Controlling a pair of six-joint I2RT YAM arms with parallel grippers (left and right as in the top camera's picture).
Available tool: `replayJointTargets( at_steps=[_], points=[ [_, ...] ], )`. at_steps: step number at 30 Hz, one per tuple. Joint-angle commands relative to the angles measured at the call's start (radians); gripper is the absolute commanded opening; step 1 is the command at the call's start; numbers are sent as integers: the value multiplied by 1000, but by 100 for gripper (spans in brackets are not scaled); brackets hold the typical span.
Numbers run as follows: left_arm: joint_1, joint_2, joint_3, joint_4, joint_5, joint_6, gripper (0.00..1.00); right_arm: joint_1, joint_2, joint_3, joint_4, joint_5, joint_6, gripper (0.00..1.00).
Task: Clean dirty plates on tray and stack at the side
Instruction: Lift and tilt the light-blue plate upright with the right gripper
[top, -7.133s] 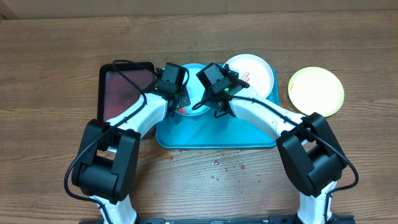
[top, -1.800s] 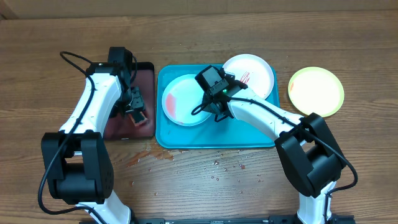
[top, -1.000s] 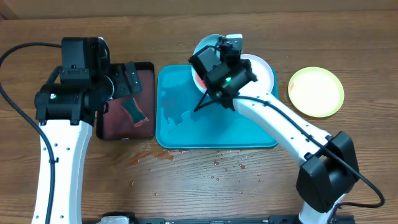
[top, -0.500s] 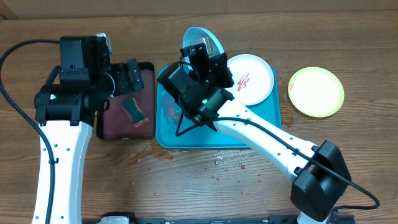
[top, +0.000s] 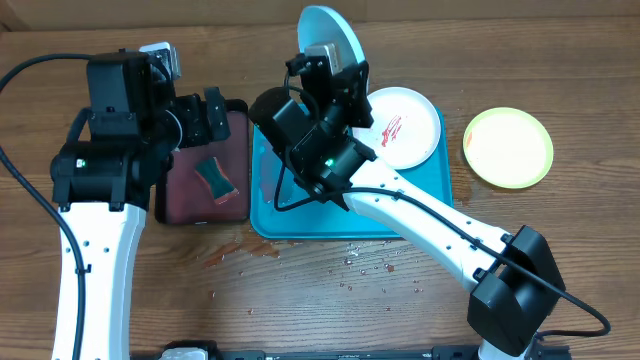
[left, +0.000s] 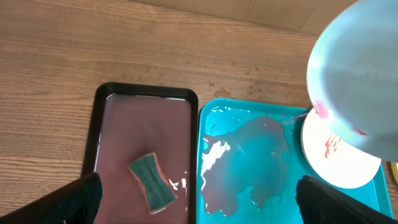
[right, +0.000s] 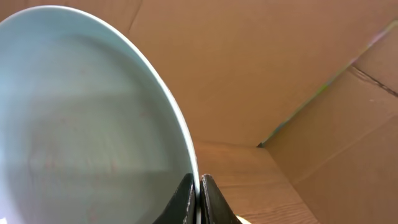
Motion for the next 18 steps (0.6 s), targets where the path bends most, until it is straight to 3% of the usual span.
replayJointTargets(
  at_steps=[1,9,14,18],
  points=[
    [2,-18,16,8,10,20,100,7,-36,28,38,13,-139,4],
    [2,-18,16,8,10,20,100,-4,-36,27,114,-32,-282,4],
    [2,-18,16,8,10,20,100,28,-36,21,40,-173,-404,4],
    [2,-18,16,7,10,20,100,7,-36,13,129,-143,-448,4]
  ],
)
